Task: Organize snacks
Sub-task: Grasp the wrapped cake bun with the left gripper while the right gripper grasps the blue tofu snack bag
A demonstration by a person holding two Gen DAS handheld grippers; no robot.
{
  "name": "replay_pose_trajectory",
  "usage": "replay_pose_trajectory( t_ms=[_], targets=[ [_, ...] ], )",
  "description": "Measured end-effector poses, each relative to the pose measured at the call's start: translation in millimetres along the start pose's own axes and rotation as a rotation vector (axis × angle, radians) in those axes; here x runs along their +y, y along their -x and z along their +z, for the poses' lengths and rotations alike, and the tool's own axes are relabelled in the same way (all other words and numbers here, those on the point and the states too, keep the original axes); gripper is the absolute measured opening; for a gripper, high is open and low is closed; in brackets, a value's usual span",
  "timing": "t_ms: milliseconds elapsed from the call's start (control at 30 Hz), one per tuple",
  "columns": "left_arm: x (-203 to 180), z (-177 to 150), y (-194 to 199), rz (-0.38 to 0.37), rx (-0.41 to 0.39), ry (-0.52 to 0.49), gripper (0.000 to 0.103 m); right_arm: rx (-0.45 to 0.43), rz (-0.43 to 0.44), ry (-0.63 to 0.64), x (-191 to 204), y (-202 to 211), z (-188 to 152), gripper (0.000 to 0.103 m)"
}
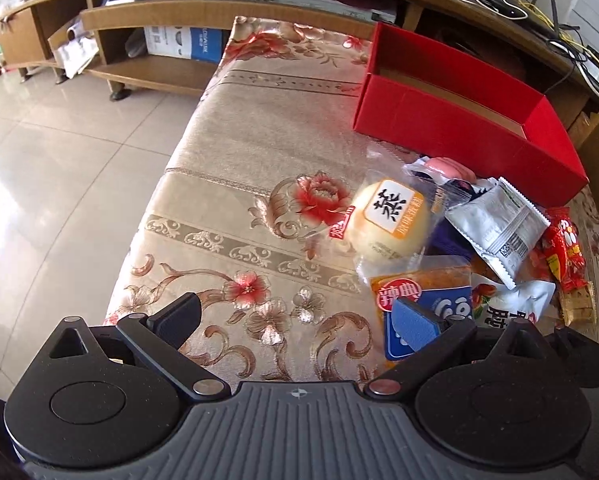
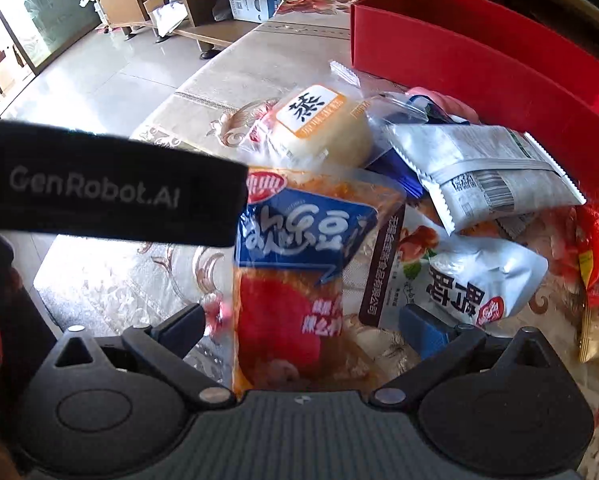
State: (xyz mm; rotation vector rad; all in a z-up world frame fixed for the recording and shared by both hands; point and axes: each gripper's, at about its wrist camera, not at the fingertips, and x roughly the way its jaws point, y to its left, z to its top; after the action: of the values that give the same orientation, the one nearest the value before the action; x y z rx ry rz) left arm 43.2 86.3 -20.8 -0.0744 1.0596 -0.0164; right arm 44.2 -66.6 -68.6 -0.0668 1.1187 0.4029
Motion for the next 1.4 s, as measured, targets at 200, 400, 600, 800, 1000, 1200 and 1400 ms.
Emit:
replay_pose_trajectory(
  t_ms=[200, 400, 600, 800, 1000, 1200, 1400],
  targets=[
    [-4, 1, 0, -0.002, -0.003, -0.005, 0.102, -0.030, 0.027, -0.082, -28, 20, -8, 0.056],
    [-16, 7, -1, -0.006, -0.008, -0.034, 0.102, -0.058, 0.033, -0.120, -43, 52, -28, 0.046],
    [-39, 21, -11, 0.005, -0.003, -0.099, 0.102, -0.064, 0.073, -0.158, -51, 72, -46, 0.035],
    [-53, 35, -32, 0.055, 0.011, -0.174, 0.102, -0.025, 0.093, -0.196, -62, 63, -50, 0.035],
    [-66, 35, -51, 0.078, 0.039, -0.241, 0.101, 0.020, 0.101, -0.112, -41, 45, -43, 0.042],
    [-66, 30, -64, 0.088, 0.103, -0.255, 0.099, 0.025, 0.063, 0.003, -16, 28, -36, 0.072],
    [-60, 30, -65, 0.064, 0.116, -0.216, 0.099, 0.069, 0.079, 0.017, -3, 18, -31, 0.102]
  ],
)
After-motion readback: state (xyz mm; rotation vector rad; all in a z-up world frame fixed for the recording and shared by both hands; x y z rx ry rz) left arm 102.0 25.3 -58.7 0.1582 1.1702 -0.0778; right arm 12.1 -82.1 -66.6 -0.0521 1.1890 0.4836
